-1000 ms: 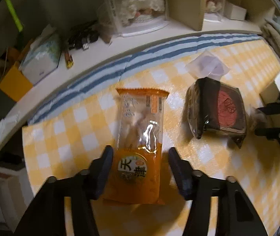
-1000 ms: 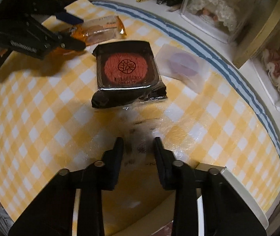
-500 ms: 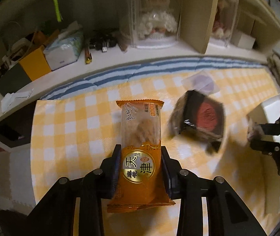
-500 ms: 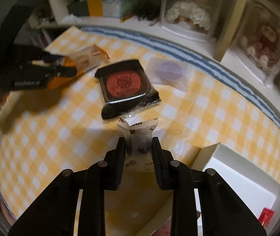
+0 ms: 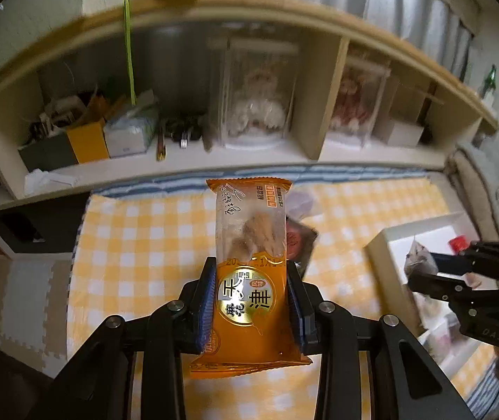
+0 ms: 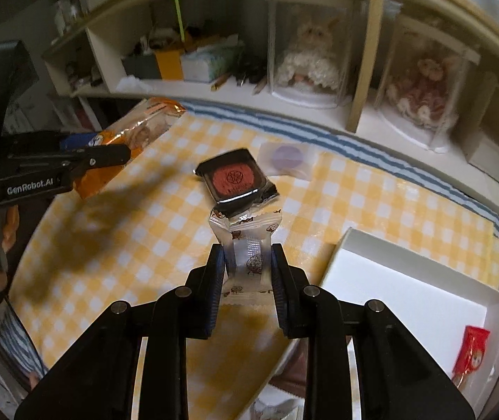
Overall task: Organize snacks
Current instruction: 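Carry both packs over the white tray and open both tools to release them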
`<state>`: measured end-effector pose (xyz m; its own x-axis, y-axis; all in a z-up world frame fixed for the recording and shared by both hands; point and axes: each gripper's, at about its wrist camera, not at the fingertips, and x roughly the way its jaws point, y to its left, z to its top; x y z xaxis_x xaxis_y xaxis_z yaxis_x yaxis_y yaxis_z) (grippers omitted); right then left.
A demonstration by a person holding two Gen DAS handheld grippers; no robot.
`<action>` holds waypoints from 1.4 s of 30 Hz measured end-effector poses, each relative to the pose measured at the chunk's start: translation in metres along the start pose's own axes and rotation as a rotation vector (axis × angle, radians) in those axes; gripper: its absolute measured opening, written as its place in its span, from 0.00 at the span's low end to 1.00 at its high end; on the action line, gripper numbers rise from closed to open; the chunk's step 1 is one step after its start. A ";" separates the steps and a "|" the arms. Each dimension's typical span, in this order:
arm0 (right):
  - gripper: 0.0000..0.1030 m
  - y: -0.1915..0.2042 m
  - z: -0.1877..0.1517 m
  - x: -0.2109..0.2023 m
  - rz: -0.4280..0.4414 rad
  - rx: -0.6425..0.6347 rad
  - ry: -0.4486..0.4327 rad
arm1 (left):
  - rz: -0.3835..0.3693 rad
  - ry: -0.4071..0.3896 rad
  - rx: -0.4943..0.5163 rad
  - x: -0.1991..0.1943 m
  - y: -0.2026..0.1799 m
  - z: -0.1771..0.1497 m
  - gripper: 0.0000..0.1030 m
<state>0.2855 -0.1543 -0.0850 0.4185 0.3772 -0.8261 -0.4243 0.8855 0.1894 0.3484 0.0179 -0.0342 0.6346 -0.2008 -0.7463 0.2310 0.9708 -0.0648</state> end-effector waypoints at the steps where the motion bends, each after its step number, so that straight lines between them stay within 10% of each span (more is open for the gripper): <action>1: 0.26 -0.002 -0.001 -0.006 0.015 0.022 -0.014 | 0.002 -0.011 0.001 -0.009 -0.004 -0.003 0.34; 20: 0.26 -0.049 -0.041 -0.124 0.000 0.209 -0.252 | -0.129 -0.214 -0.024 -0.114 -0.112 -0.046 0.34; 42: 0.26 -0.181 -0.117 -0.129 -0.085 0.470 -0.226 | -0.364 0.010 -0.196 0.061 -0.220 -0.037 0.34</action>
<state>0.2142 -0.3947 -0.0743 0.6203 0.3020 -0.7239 0.0026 0.9221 0.3869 0.3092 -0.2030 -0.0905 0.5299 -0.5351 -0.6579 0.2931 0.8436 -0.4500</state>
